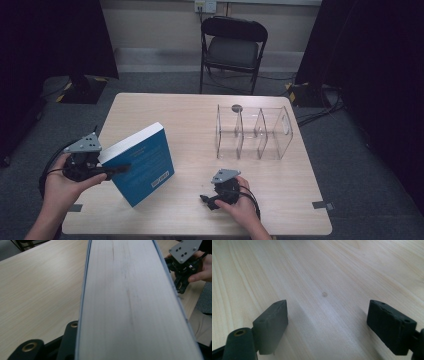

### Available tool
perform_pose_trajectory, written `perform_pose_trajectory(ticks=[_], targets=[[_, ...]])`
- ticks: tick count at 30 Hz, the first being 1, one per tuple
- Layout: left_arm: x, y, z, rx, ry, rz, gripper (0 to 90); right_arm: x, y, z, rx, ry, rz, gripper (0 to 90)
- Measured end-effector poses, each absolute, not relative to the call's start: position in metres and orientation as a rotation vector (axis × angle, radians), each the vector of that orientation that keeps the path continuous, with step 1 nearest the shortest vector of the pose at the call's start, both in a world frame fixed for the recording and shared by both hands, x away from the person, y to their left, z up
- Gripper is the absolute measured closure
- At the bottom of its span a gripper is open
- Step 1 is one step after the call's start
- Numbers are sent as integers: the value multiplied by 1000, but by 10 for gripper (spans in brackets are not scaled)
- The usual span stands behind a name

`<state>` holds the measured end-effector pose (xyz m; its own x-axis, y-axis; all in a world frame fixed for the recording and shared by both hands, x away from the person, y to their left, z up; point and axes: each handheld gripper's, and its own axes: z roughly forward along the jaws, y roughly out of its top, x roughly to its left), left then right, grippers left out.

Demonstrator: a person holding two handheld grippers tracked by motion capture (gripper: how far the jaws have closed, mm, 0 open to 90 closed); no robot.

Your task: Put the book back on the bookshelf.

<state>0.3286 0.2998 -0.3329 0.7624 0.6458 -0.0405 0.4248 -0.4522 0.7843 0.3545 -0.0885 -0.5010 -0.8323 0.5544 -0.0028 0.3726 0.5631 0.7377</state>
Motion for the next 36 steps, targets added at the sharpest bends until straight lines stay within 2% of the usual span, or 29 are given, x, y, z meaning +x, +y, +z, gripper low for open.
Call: perform_pose_trajectory(ticks=[9, 17, 22, 36], targets=[[333, 295, -325, 2162, 813, 314, 503, 354, -88, -501, 777, 2563, 1126, 163], [335, 292, -320, 2182, 816, 329, 498, 355, -88, -501, 774, 2563, 1127, 163], [338, 286, -317, 2231, 807, 346, 456, 354, -88, -501, 774, 2563, 1127, 163], [345, 282, -312, 2282, 820, 340, 444, 355, -88, -501, 775, 2563, 1127, 162]])
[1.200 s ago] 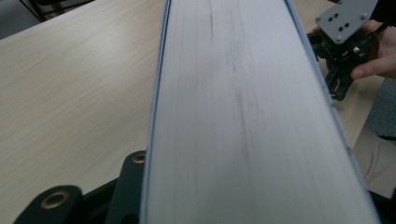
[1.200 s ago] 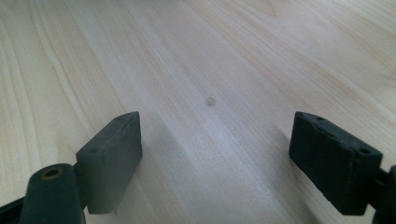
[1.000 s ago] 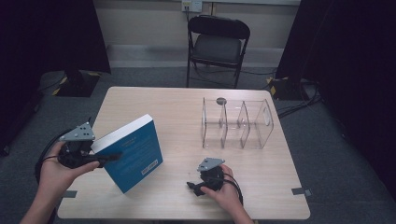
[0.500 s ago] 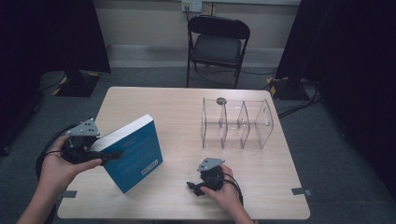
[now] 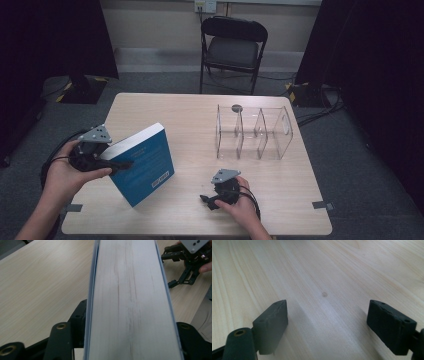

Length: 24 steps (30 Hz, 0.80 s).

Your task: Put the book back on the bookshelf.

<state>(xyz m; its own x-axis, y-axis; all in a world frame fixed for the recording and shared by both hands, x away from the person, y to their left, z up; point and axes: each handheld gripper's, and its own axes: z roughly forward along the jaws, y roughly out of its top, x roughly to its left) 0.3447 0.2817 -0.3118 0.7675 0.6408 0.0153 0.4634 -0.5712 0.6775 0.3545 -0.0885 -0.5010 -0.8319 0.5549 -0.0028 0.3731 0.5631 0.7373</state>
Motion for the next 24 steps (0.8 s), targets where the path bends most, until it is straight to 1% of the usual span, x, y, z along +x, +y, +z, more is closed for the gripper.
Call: perform_pose_trajectory(ticks=[7, 9, 10, 11, 14, 16, 19, 24], targets=[[353, 271, -310, 2353, 797, 330, 423, 354, -88, -501, 774, 2563, 1127, 163], [356, 268, -310, 2379, 788, 318, 430, 355, -88, -501, 774, 2563, 1127, 163], [356, 266, -309, 2392, 780, 316, 438, 355, -89, -501, 774, 2563, 1127, 163], [356, 265, -309, 2400, 778, 294, 482, 355, -88, -501, 774, 2563, 1127, 163], [355, 263, -308, 2404, 770, 265, 547, 355, -88, -501, 774, 2563, 1127, 163], [354, 262, -307, 2393, 775, 265, 572, 354, -88, -501, 774, 2563, 1127, 163], [352, 262, -308, 2366, 788, 262, 592, 355, -89, -501, 774, 2563, 1127, 163], [349, 255, -306, 2385, 721, 272, 605, 355, -89, -501, 777, 2565, 1126, 163]])
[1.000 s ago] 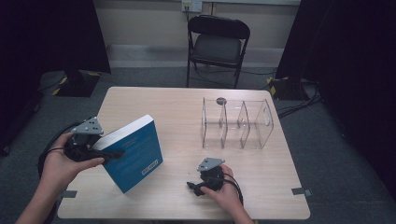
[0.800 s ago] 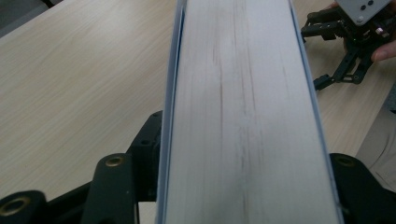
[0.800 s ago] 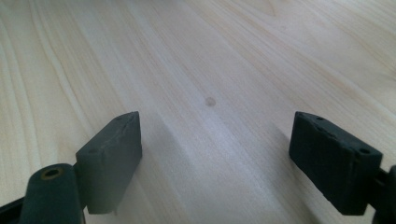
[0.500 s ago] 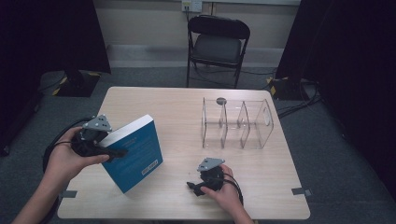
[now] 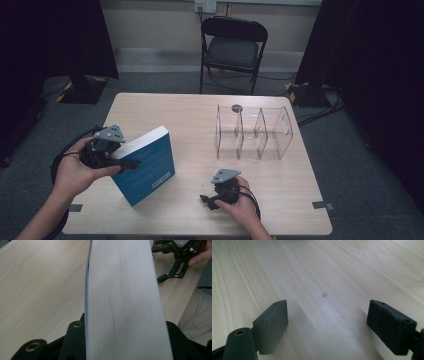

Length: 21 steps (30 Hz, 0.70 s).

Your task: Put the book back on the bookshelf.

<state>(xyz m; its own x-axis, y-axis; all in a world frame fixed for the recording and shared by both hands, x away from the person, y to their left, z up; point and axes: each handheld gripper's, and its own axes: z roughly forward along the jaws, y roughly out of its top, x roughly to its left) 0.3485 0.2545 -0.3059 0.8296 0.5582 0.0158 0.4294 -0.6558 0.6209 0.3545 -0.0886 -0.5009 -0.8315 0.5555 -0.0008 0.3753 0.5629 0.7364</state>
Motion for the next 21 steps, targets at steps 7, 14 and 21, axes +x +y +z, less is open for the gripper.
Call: perform_pose_trajectory(ticks=[7, 14, 21], targets=[[350, 235, -303, 2409, 648, 239, 608, 355, -89, -501, 770, 2568, 1129, 163], [351, 204, -295, 2415, 507, 193, 608, 354, -96, -501, 776, 2565, 1128, 160], [347, 194, -308, 2385, 456, 134, 604, 354, -104, -501, 786, 2561, 1123, 158]])
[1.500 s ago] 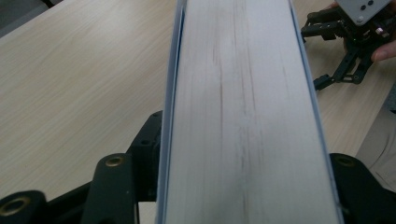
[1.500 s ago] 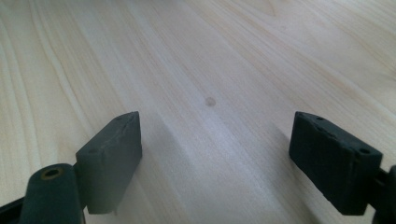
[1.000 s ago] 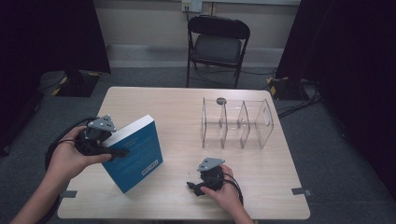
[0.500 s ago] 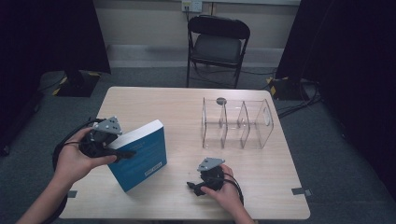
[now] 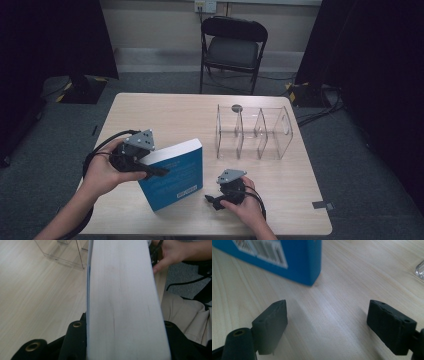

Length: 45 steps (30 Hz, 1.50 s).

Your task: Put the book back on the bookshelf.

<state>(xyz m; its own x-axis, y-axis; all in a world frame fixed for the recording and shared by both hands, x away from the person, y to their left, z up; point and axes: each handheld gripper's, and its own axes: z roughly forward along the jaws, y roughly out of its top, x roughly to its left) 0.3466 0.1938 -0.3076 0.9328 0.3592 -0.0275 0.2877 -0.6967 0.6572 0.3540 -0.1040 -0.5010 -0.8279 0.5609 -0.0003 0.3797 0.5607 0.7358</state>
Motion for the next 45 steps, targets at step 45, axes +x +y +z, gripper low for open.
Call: perform_pose_trajectory(ticks=[45], targets=[[320, 240, -322, 2270, 603, 194, 469, 370, -102, -459, 579, 2727, 1217, 226]])
